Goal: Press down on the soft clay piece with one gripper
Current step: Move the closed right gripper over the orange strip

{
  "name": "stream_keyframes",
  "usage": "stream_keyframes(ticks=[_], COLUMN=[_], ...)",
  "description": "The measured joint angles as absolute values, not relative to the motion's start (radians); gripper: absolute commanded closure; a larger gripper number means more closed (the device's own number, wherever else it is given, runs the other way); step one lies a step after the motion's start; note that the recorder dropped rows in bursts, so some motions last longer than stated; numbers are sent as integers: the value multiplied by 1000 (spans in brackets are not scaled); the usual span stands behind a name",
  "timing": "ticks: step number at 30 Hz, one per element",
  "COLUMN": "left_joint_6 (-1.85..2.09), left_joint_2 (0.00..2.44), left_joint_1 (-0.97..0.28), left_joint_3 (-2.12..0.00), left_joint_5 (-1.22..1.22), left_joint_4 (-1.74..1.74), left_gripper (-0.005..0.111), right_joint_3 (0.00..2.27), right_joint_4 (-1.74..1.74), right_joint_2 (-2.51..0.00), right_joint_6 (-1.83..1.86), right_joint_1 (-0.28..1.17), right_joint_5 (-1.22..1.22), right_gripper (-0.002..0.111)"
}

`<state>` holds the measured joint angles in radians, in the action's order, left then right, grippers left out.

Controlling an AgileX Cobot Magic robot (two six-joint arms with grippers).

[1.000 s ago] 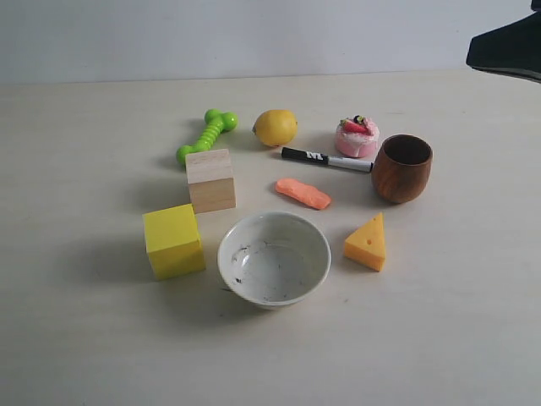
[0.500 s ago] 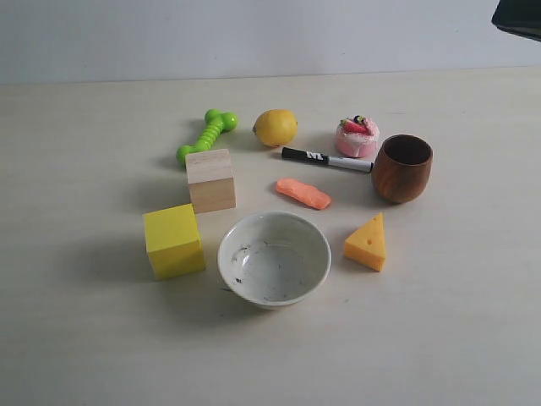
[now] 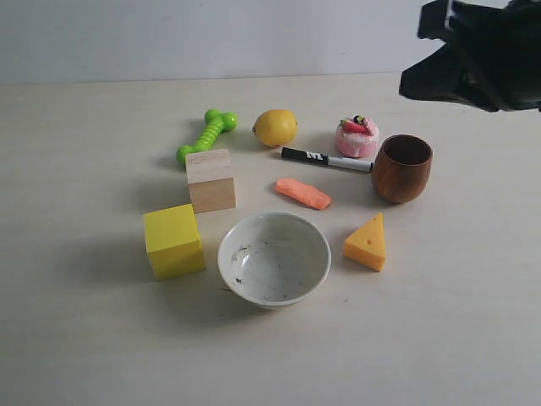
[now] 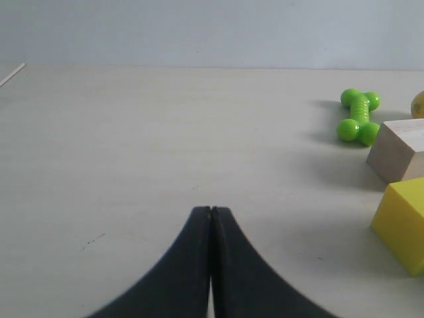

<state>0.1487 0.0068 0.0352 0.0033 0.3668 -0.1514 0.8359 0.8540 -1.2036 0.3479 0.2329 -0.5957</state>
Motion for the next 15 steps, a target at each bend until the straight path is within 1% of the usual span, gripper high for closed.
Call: stream_keyframes(ticks=[5,8,12,15], left_joint_6=[149,149,149,149], left_joint_2=[7,7,7,7], left_joint_1=[35,35,35,35], left_joint_3=[3,3,3,3], left_joint_5=[367,367,367,367], left_joint_4=[-151,-151,-151,-151], left_gripper=[107,107,107,107], right_joint_3=[998,1116,1251,1318], right_joint_4=[508,380,273,259], right_joint_2=[-1309,-1394,-1514,-1600], right_joint_6=[-16,-165,-319,-404], right_joint_1=[357,415,469,485], right_joint_5=[-632,-700,-773,-779], right_gripper=[108,108,108,108])
